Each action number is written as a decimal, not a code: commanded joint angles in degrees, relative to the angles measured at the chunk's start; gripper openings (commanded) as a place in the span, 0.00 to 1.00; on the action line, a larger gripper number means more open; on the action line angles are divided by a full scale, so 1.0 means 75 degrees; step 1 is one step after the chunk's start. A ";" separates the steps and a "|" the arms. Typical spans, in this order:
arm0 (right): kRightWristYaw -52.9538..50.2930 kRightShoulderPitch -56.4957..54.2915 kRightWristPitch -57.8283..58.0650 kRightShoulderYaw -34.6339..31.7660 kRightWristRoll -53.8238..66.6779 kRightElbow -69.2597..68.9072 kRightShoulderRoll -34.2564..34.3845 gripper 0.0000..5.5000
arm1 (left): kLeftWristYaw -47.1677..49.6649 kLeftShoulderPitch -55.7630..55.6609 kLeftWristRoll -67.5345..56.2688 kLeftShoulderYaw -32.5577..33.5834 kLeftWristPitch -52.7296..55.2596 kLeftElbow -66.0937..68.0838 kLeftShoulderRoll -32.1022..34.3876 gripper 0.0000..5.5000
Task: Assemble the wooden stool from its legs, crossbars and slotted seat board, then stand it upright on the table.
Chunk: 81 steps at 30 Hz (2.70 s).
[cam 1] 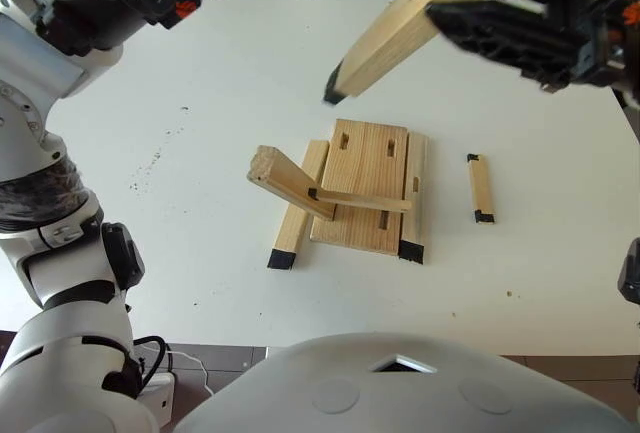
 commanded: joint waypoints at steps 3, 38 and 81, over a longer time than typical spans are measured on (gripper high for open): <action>0.1006 0.2640 -0.0600 -0.1101 -0.1520 -0.0069 -0.0666 0.37 | -0.1663 0.2123 0.3327 -0.0651 -0.1216 0.0421 0.1012 0.60; 0.1555 0.6896 -0.3383 0.1056 -0.4334 -0.1145 0.1377 0.37 | -0.5865 0.4169 0.7078 -0.1970 -0.3741 0.1105 0.1770 0.60; 0.2419 0.7225 -0.3599 0.0771 -0.4364 -0.1182 -0.0023 0.37 | -0.6101 0.5056 0.8187 -0.2503 -0.4841 0.0573 0.1757 0.60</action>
